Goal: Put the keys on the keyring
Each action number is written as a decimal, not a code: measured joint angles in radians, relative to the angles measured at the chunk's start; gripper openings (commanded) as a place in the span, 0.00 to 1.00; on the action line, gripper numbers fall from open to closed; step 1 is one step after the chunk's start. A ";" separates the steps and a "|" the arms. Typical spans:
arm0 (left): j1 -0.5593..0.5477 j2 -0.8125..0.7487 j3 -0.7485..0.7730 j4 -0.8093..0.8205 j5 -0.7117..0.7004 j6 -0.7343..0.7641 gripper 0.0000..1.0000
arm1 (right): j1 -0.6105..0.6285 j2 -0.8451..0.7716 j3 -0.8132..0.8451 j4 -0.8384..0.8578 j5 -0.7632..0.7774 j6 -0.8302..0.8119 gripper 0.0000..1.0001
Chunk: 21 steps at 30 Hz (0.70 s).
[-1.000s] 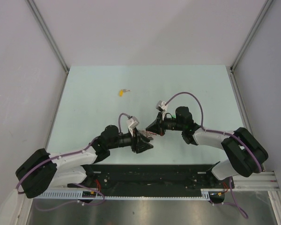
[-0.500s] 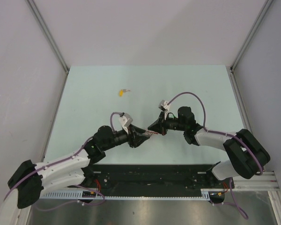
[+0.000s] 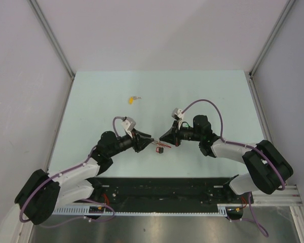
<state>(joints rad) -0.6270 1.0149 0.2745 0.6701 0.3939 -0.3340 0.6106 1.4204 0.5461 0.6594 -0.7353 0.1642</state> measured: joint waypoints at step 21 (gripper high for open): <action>0.000 0.111 0.001 0.014 -0.022 0.056 0.26 | 0.000 0.000 -0.001 0.012 -0.014 0.005 0.00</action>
<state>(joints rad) -0.6266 1.1259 0.2752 0.6846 0.3721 -0.2779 0.6106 1.4204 0.5453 0.6712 -0.7490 0.1692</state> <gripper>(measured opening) 0.250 0.008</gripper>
